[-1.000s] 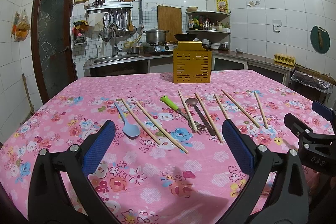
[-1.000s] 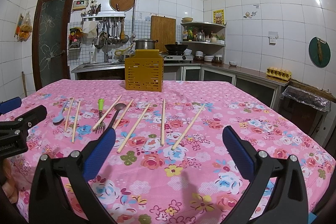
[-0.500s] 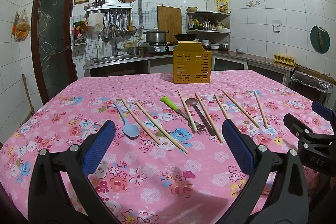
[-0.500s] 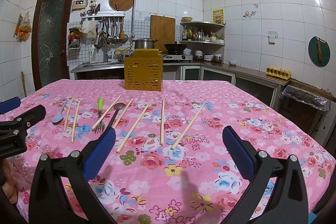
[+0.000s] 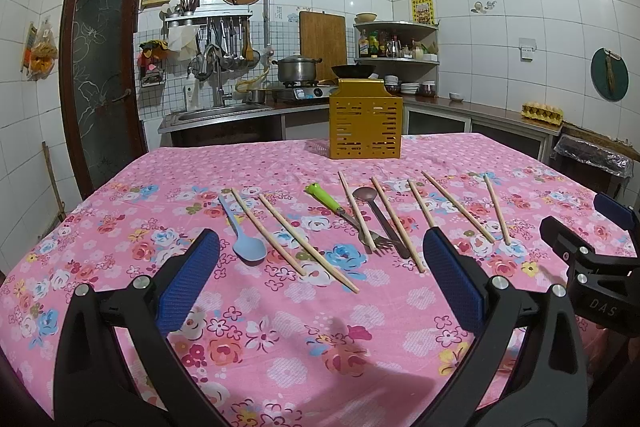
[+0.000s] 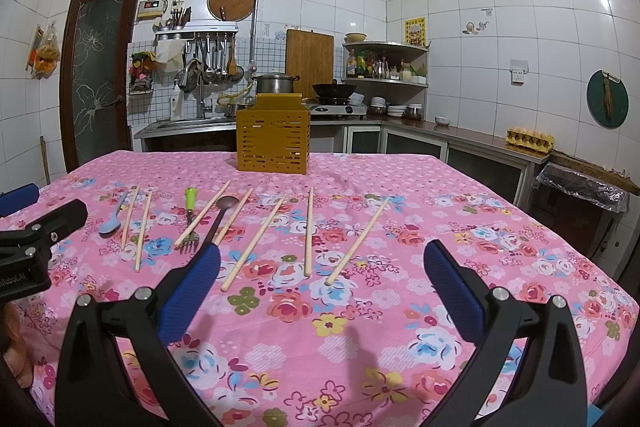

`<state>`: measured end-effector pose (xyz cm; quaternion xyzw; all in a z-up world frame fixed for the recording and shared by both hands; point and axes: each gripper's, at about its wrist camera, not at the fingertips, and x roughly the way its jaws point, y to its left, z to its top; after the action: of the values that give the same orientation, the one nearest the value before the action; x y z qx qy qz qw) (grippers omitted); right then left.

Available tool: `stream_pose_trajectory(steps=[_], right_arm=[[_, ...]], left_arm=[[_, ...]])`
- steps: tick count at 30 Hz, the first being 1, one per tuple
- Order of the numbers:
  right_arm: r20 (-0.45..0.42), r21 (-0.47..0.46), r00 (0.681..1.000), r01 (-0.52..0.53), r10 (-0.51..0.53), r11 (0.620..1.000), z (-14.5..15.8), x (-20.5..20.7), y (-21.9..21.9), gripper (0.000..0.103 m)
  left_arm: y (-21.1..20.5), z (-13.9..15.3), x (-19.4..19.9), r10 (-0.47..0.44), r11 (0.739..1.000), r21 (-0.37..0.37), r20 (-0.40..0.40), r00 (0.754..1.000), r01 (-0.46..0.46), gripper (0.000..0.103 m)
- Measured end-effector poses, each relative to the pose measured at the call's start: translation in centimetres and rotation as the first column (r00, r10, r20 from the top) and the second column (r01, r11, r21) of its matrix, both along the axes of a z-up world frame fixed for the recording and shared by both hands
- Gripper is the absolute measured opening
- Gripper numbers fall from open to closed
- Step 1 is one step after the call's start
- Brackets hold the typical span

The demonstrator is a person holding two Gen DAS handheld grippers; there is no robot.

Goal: Organize utensils

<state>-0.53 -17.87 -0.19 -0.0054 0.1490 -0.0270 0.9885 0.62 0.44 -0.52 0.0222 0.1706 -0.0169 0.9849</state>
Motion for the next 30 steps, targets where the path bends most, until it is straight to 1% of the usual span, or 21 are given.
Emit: stream_pose_trajectory(steps=[10,15,18,20,23,27,28,30], right_arm=[[-0.001,-0.002,1.000,0.000,0.000,1.000,0.0,0.0,0.1,0.099],[-0.034,0.005,0.999,-0.003,0.003,1.000,0.0,0.5,-0.3,0.099],[-0.063,0.015,0.998,0.001,0.000,1.000,-0.2,1.1,-0.5,0.099],[-0.087,0.022,0.996,-0.011,0.013,1.000,-0.1,1.6,-0.5,0.099],[-0.106,0.040,0.994,-0.028,0.032,0.999,0.8,2.5,-0.5,0.099],[-0.109,0.046,0.993,-0.043,0.047,0.998,2.5,4.3,-0.9,0.099],[-0.111,0.037,0.993,-0.040,0.044,0.998,2.9,5.0,-1.0,0.099],[-0.130,0.020,0.991,-0.042,0.044,0.999,3.3,6.7,-1.1,0.099]], left_arm=[[-0.4,-0.2,0.1,0.005,1.000,0.007,-0.010,1.000,-0.005,0.098],[-0.4,-0.2,0.6,0.004,1.000,-0.001,-0.043,0.999,-0.004,0.098],[-0.3,-0.3,1.6,0.010,1.000,-0.003,-0.103,0.995,-0.010,0.098],[-0.4,-0.3,2.5,0.011,1.000,-0.001,-0.159,0.987,-0.011,0.098],[0.0,0.0,3.8,-0.004,1.000,-0.028,-0.218,0.976,-0.003,0.098],[0.8,1.1,6.0,-0.010,0.998,-0.060,-0.256,0.967,-0.005,0.098],[1.1,1.5,6.9,-0.028,0.997,-0.079,-0.261,0.965,0.008,0.098],[1.2,1.9,8.3,-0.035,0.996,-0.088,-0.279,0.960,0.011,0.098]])
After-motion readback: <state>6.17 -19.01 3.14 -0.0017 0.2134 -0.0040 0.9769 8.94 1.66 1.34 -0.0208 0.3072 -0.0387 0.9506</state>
